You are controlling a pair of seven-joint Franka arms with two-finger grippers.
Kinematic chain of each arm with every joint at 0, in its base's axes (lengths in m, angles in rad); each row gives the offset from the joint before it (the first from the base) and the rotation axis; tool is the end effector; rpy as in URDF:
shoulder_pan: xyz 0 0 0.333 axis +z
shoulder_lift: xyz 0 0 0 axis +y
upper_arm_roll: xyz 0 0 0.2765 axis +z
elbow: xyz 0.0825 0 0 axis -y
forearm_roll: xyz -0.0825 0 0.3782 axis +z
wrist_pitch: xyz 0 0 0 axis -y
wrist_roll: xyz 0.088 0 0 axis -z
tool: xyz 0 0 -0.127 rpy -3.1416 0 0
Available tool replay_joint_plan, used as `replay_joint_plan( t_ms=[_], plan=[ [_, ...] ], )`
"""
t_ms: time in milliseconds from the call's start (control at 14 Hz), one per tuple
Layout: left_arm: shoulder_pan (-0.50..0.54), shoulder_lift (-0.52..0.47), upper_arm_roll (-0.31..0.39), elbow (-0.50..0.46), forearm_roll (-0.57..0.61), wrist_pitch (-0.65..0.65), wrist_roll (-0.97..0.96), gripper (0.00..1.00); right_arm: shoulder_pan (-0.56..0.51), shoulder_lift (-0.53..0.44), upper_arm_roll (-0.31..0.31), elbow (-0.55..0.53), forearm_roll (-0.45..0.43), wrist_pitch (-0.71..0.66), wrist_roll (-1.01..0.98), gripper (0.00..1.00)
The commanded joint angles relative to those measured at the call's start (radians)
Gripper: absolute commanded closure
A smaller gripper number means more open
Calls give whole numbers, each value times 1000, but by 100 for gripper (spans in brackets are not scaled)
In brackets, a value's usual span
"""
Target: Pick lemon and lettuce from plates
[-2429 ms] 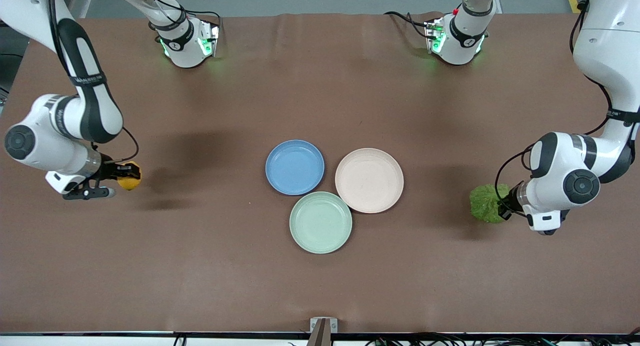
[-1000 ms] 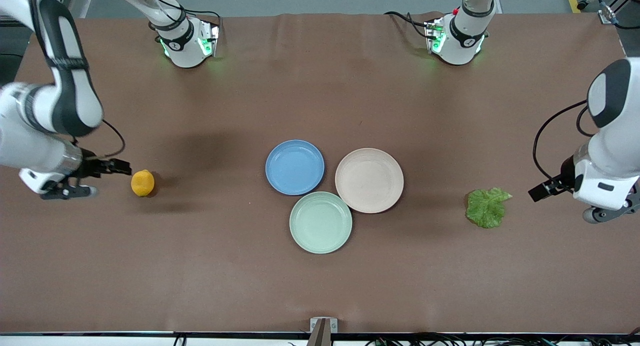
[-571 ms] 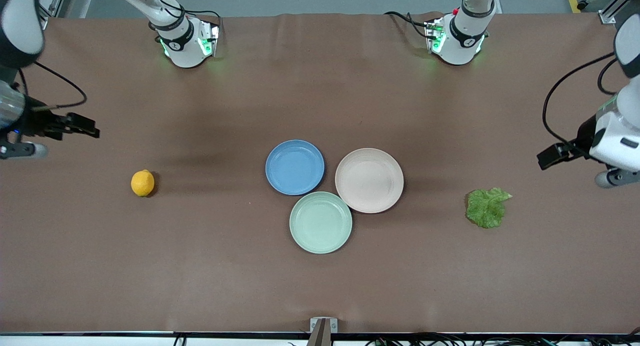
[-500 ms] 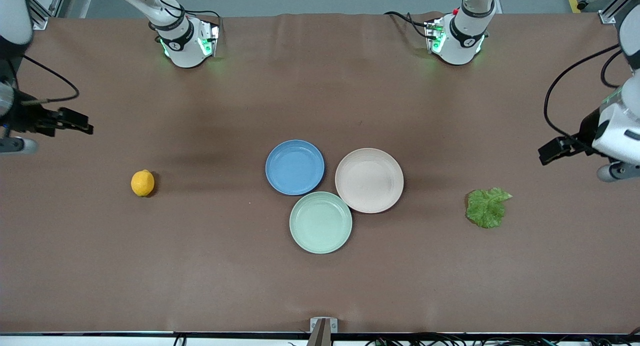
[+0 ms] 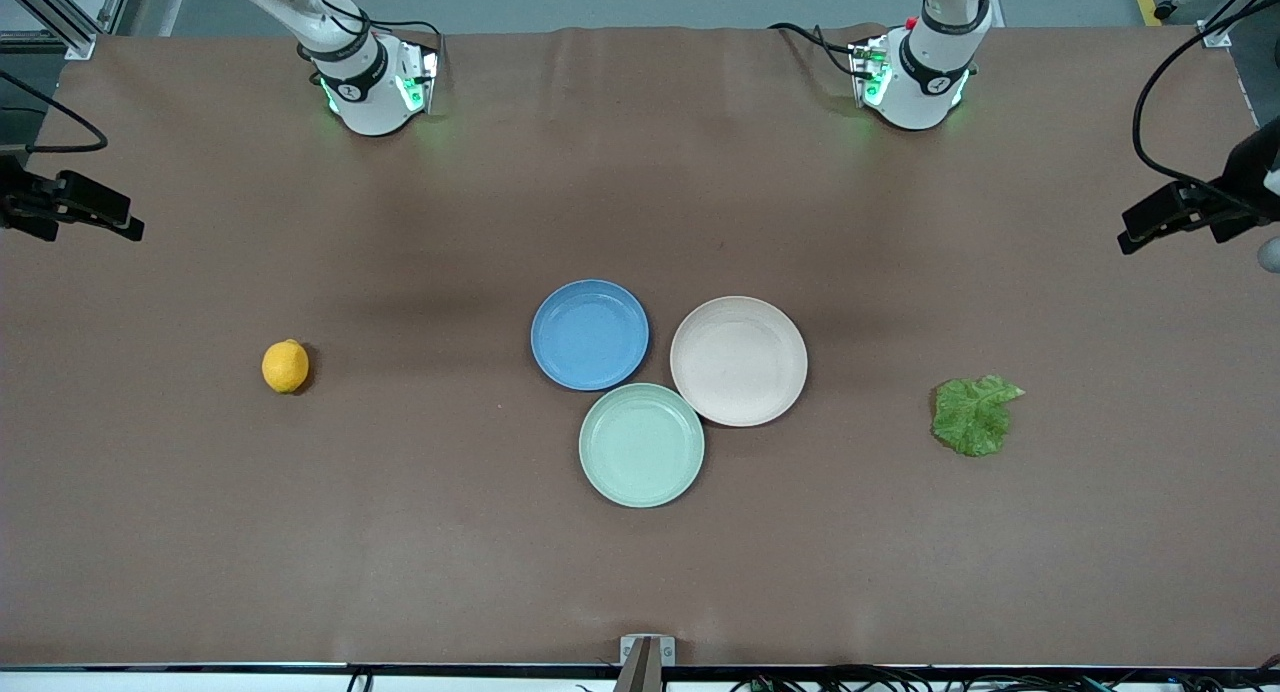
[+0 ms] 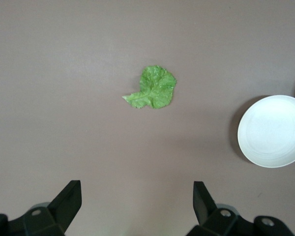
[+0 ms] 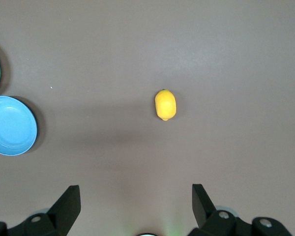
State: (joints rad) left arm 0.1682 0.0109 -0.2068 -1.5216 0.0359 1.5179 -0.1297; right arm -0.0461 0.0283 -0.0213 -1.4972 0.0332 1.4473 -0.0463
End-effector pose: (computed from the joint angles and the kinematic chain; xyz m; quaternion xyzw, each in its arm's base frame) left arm 0.5461 -0.0158 0.5774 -0.9988 -0.0463 0.0057 0.0174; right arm 0.5413 -0.0318 0.5732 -0.9991 0.0091 0.0381 0.0184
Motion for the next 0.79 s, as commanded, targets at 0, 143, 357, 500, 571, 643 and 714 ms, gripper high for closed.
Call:
replay_joint_plan(
  t_ms=[0,143,357,500,571,643,714],
  plan=[
    [-53,-80,52,-95,-45,2,15,0,37,9,0,28,-9,-21,46,0],
    [-79,-121,53,-143,-51,10,13,0,41,7,-2,35,-9,-16,52,0],
    [-99,-180,57,-215,-51,64,10,0,35,16,-6,74,-15,-13,51,0],
    [-102,-183,53,-216,-51,64,9,0,34,21,-8,97,-13,-13,45,0],
    [-104,-181,53,-213,-51,62,10,0,34,19,-8,97,-16,-12,45,0],
    [-102,-177,52,-210,-51,62,18,0,34,21,-9,101,-16,-10,45,0],
    [-101,-174,52,-209,-53,62,24,0,31,21,-9,115,-16,-8,45,0]
  ],
)
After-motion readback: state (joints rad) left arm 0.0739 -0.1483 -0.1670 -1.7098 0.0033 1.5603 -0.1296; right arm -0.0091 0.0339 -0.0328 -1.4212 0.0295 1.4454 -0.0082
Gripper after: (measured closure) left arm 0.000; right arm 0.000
